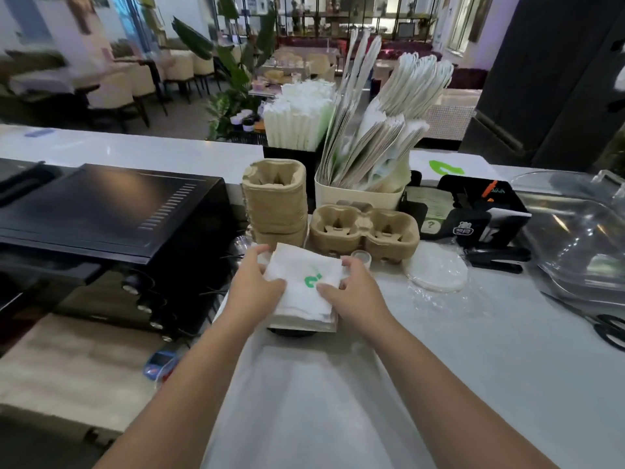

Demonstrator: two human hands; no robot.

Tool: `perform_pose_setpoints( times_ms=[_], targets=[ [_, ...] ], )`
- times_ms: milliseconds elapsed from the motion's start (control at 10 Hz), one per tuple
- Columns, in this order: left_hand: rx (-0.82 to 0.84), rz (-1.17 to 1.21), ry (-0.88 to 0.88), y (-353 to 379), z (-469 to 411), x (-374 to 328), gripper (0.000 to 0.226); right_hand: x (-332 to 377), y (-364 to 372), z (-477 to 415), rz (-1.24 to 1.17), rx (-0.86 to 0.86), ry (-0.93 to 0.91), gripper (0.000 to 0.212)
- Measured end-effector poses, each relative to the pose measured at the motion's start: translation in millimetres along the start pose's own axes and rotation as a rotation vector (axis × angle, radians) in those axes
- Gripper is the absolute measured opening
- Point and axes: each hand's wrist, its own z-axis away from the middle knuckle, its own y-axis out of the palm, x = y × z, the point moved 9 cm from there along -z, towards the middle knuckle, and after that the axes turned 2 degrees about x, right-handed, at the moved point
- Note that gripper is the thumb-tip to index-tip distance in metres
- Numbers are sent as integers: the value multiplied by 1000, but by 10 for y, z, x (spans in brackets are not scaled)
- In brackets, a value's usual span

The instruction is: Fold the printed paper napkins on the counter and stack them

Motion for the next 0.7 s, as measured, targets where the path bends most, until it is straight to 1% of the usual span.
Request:
perform_pose_setpoints(
  times_ms=[100, 200, 300, 400, 500, 600, 700],
  targets=[
    [-37, -157, 79, -61, -133, 11, 69, -13, 99, -111, 80, -70, -14, 92],
    [-66, -254, 169, -58, -178, 41, 71, -9, 138, -143, 149, -139, -59, 98],
    [-72, -298, 241, -15, -150, 61, 66, 73, 147, -116, 250, -183, -138, 95],
    [-80, -396, 332, 51, -79, 56, 64, 148, 190, -60, 532, -221, -214, 88],
    [-67, -513, 368, 106, -67, 120, 46, 132, 206, -20, 633, -276, -218, 76],
    [-51, -501, 363, 94, -71, 212, 32, 67, 132, 65, 404, -279, -191, 68],
    [-113, -376, 428, -10, -26, 85, 29, 97, -313, 310, -80, -389, -200, 46]
  ],
)
